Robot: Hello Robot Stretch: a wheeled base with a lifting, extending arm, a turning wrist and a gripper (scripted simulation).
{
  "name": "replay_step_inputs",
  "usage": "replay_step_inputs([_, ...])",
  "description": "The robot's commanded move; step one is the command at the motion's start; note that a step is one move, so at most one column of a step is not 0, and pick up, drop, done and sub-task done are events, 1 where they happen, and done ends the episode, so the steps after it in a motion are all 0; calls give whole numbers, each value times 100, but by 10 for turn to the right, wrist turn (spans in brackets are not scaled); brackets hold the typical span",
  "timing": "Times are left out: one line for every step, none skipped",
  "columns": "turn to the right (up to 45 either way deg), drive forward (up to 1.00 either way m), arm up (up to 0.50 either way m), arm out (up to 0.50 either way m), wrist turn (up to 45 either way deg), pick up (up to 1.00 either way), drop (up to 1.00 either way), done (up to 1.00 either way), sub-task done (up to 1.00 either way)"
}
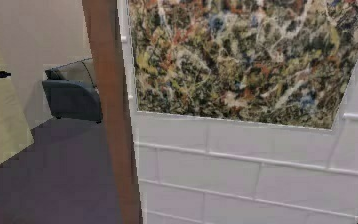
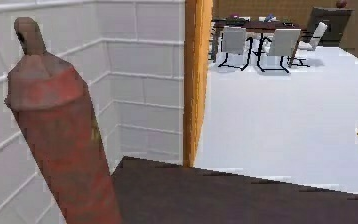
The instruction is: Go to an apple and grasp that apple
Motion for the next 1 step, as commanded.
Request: replay_step_inputs([-90,0,0,0,0,0,0,0,0])
